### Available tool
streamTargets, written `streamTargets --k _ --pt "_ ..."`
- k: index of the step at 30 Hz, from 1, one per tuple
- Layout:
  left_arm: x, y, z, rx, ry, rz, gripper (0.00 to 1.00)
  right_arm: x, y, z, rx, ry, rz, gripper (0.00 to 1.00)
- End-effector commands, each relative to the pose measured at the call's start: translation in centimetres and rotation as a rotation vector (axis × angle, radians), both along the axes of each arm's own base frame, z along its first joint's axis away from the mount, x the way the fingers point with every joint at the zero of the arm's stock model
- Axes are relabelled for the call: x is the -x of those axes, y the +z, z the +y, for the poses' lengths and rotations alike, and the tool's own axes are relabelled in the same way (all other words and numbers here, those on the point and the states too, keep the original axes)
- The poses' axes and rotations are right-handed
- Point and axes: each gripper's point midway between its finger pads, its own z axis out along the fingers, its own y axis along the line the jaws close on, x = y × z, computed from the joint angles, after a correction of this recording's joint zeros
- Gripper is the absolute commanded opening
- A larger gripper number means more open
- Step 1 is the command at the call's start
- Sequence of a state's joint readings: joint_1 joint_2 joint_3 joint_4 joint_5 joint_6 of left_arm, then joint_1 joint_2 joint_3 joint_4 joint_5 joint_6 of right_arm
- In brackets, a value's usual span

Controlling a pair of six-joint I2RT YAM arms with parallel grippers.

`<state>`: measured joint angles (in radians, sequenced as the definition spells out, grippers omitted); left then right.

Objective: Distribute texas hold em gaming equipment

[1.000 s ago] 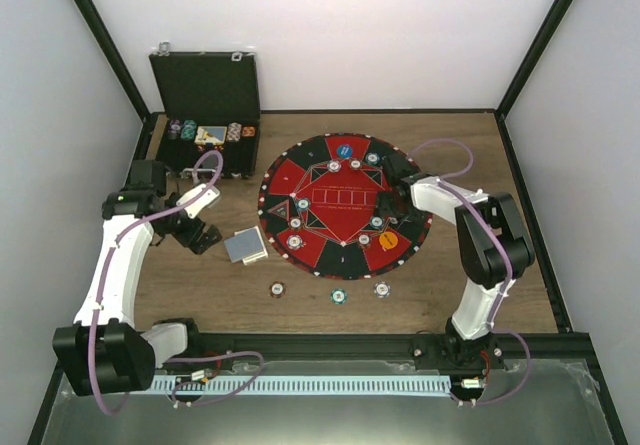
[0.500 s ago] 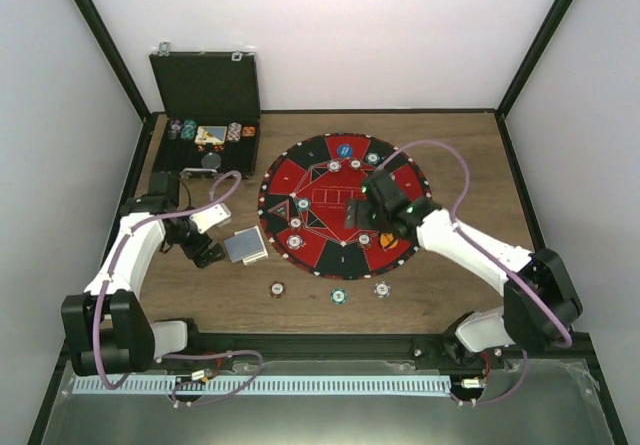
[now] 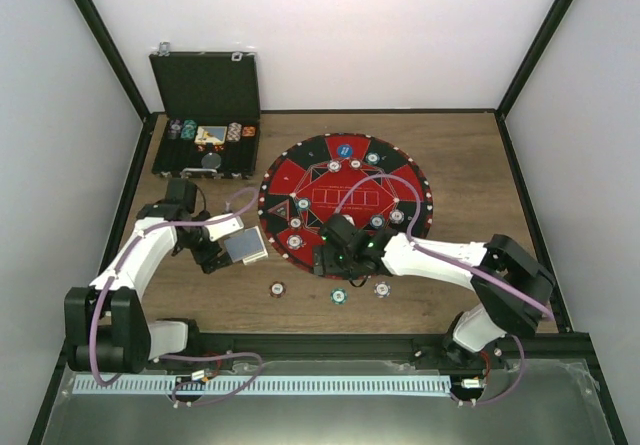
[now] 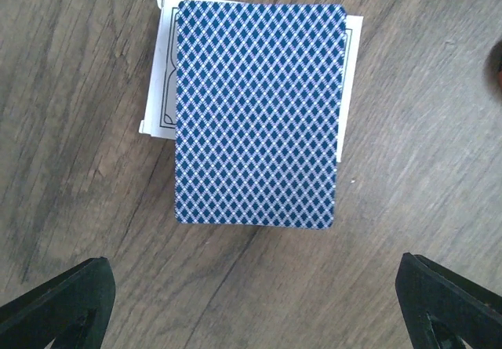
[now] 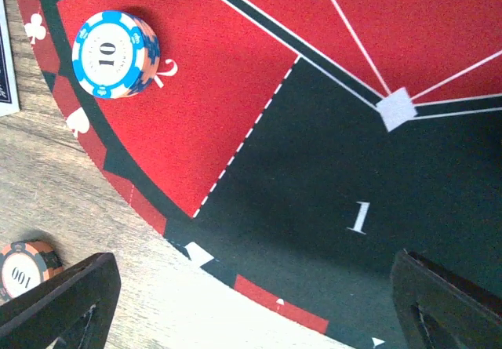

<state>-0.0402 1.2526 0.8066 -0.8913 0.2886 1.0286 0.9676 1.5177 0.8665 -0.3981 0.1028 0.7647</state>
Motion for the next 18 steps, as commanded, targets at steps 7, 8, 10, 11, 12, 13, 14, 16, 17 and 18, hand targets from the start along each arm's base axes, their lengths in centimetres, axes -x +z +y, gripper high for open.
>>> streamTargets --k 7,8,10,11,12,13,14,16,17,18 --pt "-0.3 -0.8 -0.3 -0.024 -0.113 -0.031 1.0 -0.1 2.3 2.8 -0.112 0.034 0.0 0.96" --pt "-0.2 -1.0 -0.3 -0.023 -0.12 -0.025 1.0 0.0 2.3 3.0 -0.118 0.04 0.003 0.96" --pt "0.0 -1.2 -0.5 -0.014 -0.136 -0.008 1.0 0.0 2.4 2.9 -0.115 0.035 0.002 0.96" --pt "0.0 -1.3 -0.6 -0.006 -0.138 0.001 1.0 0.0 2.3 2.8 -0.113 0.033 0.002 0.96" --pt "0.0 -1.3 -0.7 -0.001 -0.136 0.009 1.0 0.0 2.4 2.7 -0.112 0.031 0.001 0.96" --pt "0.0 -1.4 -0.8 0.005 -0.134 0.013 1.0 0.0 2.3 2.7 -0.109 0.033 0.002 0.96" --pt "0.0 -1.4 -0.9 0.01 -0.134 0.017 1.0 0.0 2.3 2.6 -0.107 0.034 0.002 0.96" --pt "-0.2 -1.5 -1.1 0.012 -0.135 0.015 1.0 0.1 2.1 2.6 -0.1 0.037 0.006 0.96" --pt "-0.2 -1.5 -1.1 0.012 -0.136 0.011 1.0 0.1 2.0 2.6 -0.096 0.038 0.007 0.96" --pt "-0.3 -1.5 -1.2 0.013 -0.138 0.009 1.0 0.1 2.0 2.5 -0.093 0.039 0.008 0.96"
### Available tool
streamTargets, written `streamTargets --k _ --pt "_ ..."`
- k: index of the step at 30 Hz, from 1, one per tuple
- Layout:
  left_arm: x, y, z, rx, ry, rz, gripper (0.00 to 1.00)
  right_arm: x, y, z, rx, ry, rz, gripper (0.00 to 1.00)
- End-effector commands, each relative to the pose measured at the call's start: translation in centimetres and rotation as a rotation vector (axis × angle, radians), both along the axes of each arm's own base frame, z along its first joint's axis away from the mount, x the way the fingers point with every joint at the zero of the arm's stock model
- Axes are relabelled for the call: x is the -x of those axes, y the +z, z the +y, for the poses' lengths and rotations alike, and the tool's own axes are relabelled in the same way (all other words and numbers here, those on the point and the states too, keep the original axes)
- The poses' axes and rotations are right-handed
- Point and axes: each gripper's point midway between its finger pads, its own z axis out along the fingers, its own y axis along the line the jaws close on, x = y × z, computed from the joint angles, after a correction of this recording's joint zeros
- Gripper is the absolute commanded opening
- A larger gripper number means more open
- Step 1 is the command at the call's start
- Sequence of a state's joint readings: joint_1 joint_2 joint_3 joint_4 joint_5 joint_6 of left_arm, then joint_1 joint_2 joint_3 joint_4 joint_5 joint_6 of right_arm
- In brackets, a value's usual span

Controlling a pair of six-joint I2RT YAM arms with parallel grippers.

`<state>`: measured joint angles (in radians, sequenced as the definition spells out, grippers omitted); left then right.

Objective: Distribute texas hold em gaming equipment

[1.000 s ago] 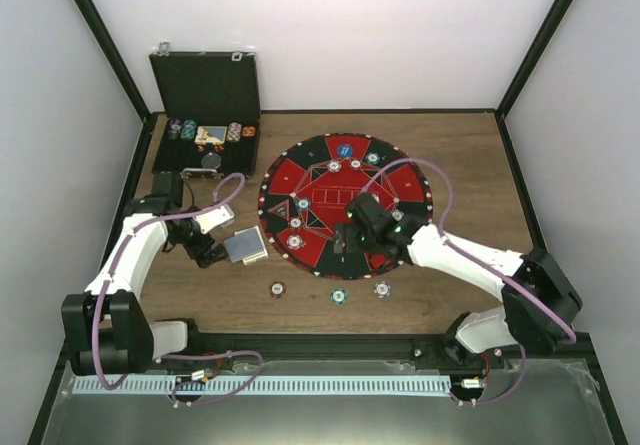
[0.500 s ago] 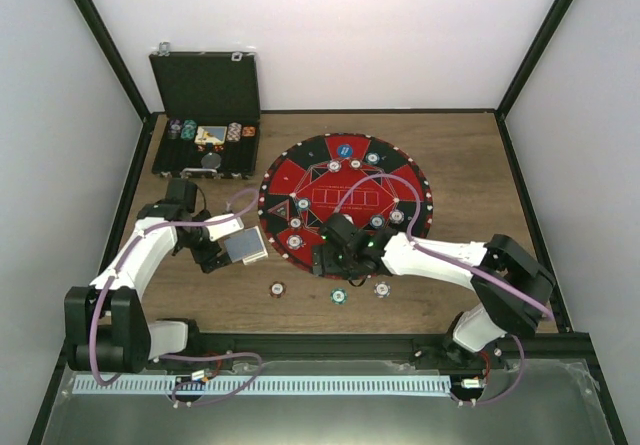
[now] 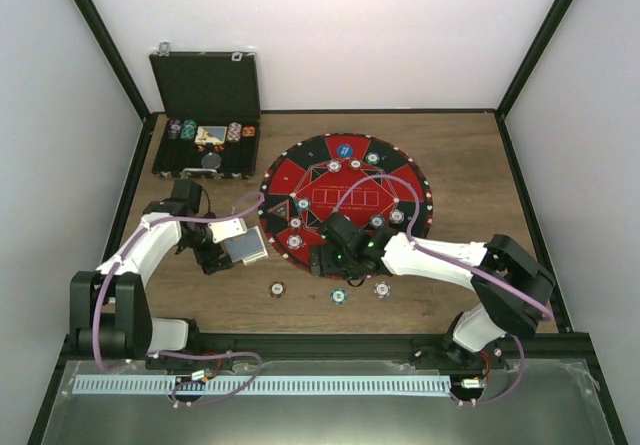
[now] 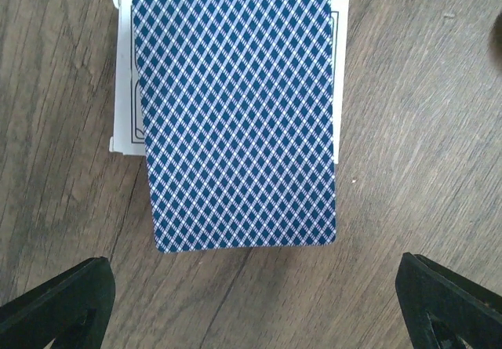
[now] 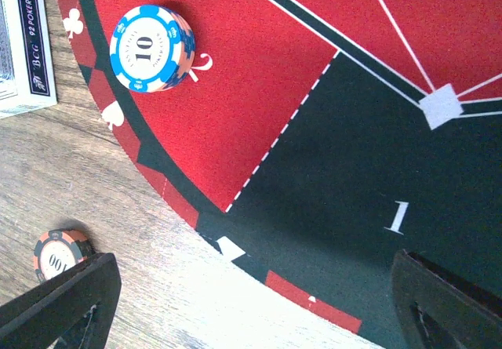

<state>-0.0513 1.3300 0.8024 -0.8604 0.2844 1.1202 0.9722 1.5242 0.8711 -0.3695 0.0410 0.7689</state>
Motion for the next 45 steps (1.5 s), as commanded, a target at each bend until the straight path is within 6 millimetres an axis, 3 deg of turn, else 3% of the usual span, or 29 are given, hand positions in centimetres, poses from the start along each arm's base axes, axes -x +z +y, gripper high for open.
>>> streamTargets --k 1,22,45 --pt "-0.1 0.2 -1.2 0.037 -0.045 -0.014 1.0 -0.5 1.7 1.2 -0.038 0.006 -0.022 0.96" --pt "-0.7 -1.1 -1.9 0.013 -0.05 0.006 1.0 0.3 4.5 1.5 -0.071 0.033 -0.037 0.95" --pt "-1.1 -2.6 -1.8 -0.022 -0.055 -0.002 1.0 0.7 5.4 1.6 -0.068 0.051 -0.038 0.93"
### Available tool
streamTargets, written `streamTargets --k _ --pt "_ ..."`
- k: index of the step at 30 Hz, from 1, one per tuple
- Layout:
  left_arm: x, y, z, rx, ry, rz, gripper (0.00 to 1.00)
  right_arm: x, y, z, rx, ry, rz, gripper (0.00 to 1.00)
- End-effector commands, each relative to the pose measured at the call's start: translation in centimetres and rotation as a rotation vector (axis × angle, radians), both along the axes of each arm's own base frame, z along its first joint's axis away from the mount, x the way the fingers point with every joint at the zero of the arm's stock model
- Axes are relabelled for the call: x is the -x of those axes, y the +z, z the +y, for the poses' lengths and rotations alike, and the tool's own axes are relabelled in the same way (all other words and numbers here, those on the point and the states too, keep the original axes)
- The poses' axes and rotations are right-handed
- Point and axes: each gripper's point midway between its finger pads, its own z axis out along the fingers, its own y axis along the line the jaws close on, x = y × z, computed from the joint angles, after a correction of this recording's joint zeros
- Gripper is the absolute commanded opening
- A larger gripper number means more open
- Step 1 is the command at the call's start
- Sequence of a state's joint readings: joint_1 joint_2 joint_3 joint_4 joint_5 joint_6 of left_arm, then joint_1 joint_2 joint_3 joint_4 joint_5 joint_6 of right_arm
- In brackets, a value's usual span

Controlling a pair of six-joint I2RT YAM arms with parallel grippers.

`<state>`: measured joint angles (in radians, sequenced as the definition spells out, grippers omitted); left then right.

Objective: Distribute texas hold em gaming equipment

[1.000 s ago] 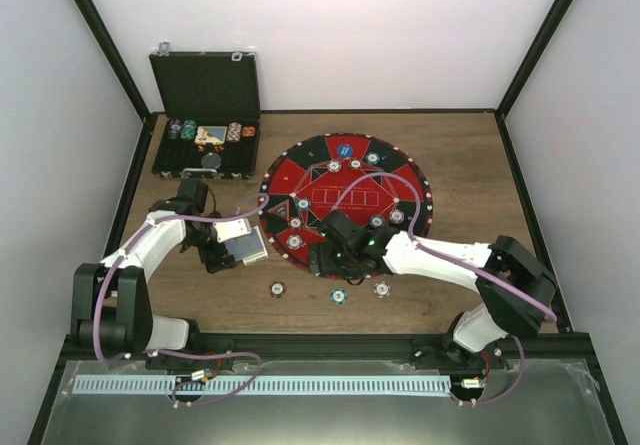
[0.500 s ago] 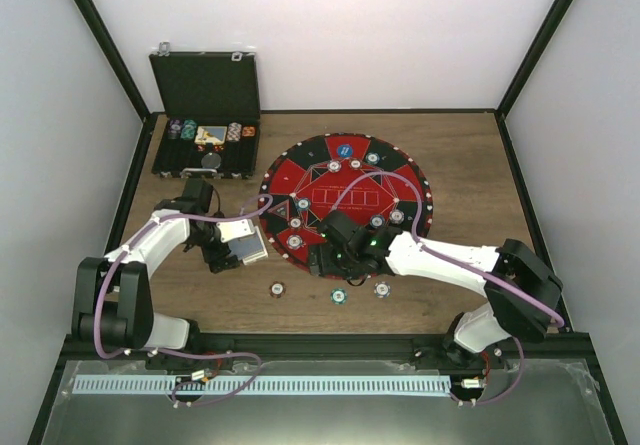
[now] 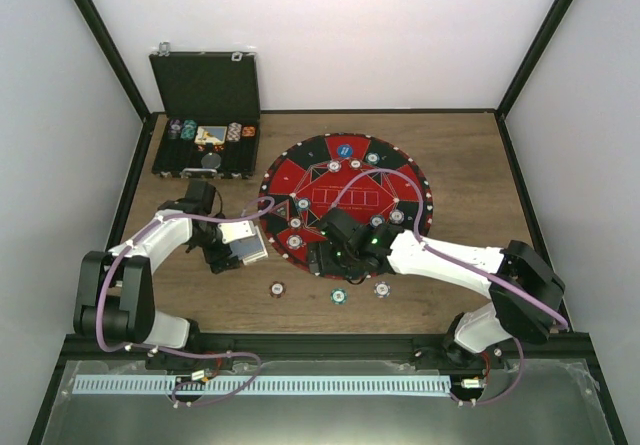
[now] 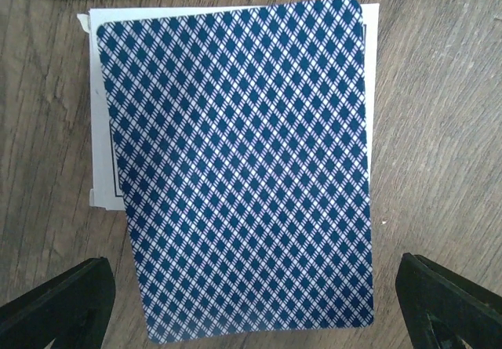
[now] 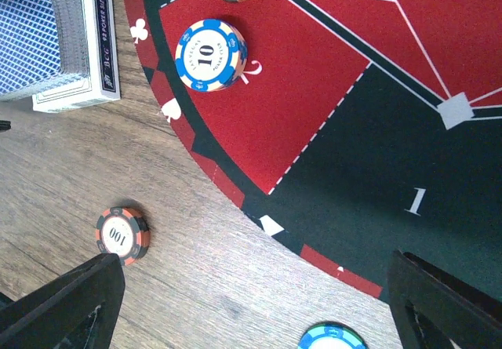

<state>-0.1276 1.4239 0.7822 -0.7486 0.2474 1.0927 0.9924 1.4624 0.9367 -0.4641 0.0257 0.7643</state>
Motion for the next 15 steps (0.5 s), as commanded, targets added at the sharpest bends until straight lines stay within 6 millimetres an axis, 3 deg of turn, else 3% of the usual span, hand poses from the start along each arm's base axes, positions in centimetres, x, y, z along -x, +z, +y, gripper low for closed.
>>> streamTargets --k 1,15 --pt "-0.1 -0.3 -0.4 0.012 -0.011 -0.009 1.0 0.0 2.1 1.0 -0.036 0.02 -0.029 0.93" --pt "-0.2 -1.7 -0.2 -0.005 0.001 0.013 1.0 -0.1 1.4 0.8 0.004 0.009 -0.016 0.93"
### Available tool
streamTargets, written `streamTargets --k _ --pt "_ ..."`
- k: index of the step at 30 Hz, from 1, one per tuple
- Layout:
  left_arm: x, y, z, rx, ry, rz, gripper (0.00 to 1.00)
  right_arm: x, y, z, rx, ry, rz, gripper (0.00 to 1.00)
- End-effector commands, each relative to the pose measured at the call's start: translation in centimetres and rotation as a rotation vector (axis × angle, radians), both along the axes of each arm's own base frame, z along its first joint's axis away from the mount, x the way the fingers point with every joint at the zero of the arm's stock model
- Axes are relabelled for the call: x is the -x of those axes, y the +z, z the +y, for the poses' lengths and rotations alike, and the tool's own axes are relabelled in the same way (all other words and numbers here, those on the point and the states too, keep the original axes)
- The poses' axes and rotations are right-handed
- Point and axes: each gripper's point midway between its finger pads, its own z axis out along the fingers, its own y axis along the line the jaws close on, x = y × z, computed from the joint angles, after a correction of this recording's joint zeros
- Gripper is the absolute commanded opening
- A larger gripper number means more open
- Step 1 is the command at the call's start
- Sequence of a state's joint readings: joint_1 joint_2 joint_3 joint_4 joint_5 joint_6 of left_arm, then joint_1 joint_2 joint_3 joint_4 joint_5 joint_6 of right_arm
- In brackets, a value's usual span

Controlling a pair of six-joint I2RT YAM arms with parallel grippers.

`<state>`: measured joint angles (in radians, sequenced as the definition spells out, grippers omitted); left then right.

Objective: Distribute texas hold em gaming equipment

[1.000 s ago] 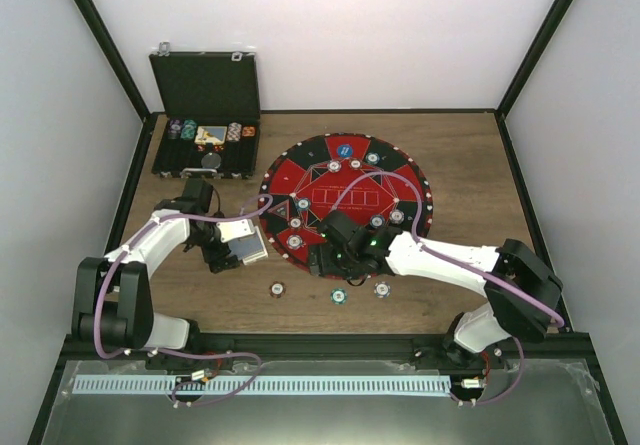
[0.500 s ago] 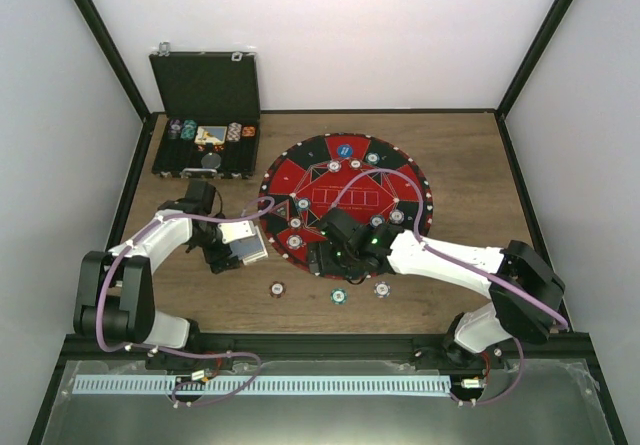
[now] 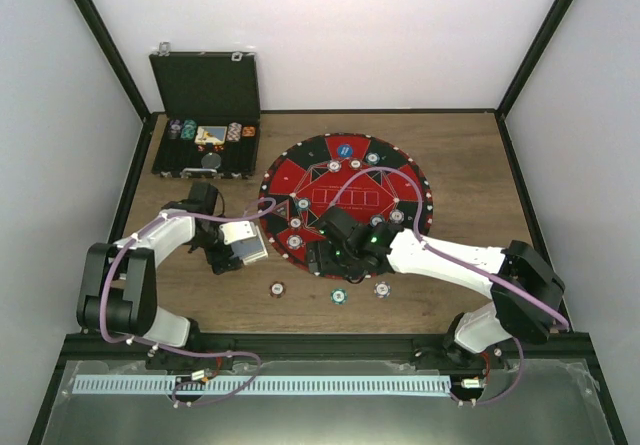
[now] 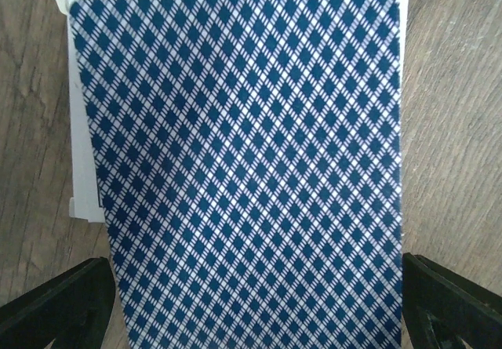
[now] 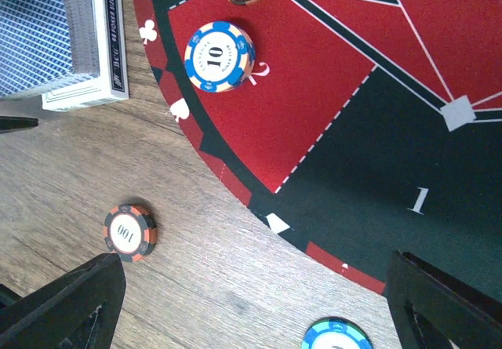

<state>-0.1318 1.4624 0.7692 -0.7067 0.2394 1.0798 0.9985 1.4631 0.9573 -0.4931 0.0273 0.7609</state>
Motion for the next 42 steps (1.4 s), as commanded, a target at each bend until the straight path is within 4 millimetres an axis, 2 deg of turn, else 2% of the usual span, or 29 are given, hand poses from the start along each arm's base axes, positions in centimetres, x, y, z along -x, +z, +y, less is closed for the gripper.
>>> streamTargets --k 1,4,14,21,42 --pt "-0.1 -0.6 -0.1 0.002 -0.006 -0.003 1.0 -0.3 1.1 0.8 -0.011 0.002 -0.02 0.93" --pt "-0.1 -0.8 -0.1 0.0 -0.008 -0.008 1.0 -0.3 1.3 0.8 -0.019 0.0 -0.024 0.93" --pt "-0.7 -1.6 0.0 -0.011 0.0 0.003 1.0 -0.1 -0.4 0.2 0.022 -0.019 0.002 0.93" --pt "-0.9 -1.5 -0.2 -0.001 -0.002 -0.006 0.99 0.0 -1.0 0.3 0.018 -0.017 0.02 0.93" --pt "-0.7 -1.9 -0.2 -0.003 -0.029 -0.024 0.73 0.8 -1.3 1.2 -0.051 0.02 0.062 0.93"
